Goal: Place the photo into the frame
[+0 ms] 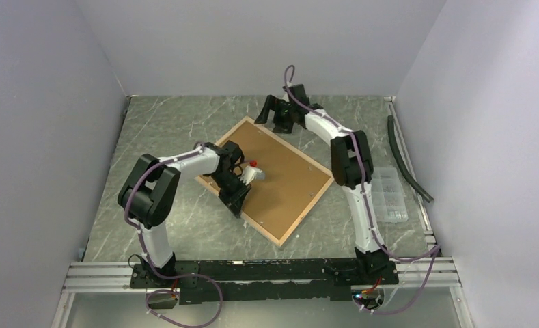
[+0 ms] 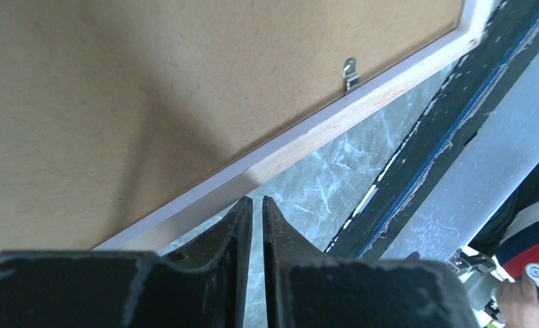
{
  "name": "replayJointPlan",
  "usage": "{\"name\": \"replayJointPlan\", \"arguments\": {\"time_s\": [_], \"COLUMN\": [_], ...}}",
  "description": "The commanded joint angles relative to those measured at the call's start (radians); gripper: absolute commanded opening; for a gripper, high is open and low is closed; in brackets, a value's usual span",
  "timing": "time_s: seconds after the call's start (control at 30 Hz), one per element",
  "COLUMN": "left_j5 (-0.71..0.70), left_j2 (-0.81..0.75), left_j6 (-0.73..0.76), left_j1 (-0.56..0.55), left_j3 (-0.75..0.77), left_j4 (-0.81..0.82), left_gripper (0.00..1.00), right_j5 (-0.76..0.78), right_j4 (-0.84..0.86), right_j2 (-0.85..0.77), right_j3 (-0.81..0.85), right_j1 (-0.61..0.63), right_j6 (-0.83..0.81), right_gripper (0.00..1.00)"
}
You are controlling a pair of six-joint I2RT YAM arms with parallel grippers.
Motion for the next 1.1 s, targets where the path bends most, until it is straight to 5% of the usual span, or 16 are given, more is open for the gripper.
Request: {"name": "replayJointPlan", "arguments": {"time_s": [0.0,0.17,0.33,0.53,0.63,0.83,1.07], "left_j5": [0.063,0.055,-0.013,-0.078,-0.128,-0.210,-0.127], "left_j2": [-0.042,-0.104,-0.046,0.155,0.225,0.278,0.306], "left_j6": [0.078,0.131,0.070,-0.104,-0.128,-0.186,-0.163], "left_j1": [0.013,0.093,0.317,0.574,0.607,0.609,0.609], "left_j3": [0.125,0.257,0.432,0.655,0.679,0.583,0.509], "left_j4": [-0.035,-0.186,-0.158,-0.021,0.024,0.162,0.119], "left_gripper": [0.20,0.36,0.40,0.35,0.31,0.27,0.25], "right_j5": [-0.015,0.070,0.128,0.141,0.100,0.012,-0.039], "right_j4": [-0.048,-0.085,-0.059,-0.045,-0.058,-0.019,0.064], "right_j2": [-0.264,-0.456,-0.734,-1.157,-1.292,-1.400,-1.284], "right_j3": [-0.147,-0.329,-0.717,-1.172,-1.319,-1.516,-1.543], "right_j1": [-0.132,-0.162,-0.148,-0.119,-0.101,-0.087,-0.090], "right_j6": [-0.022,-0.070,-0.022,0.100,0.138,0.204,0.187], "right_gripper": [1.00,1.00,1.00,1.00,1.00,1.00,1.00]}}
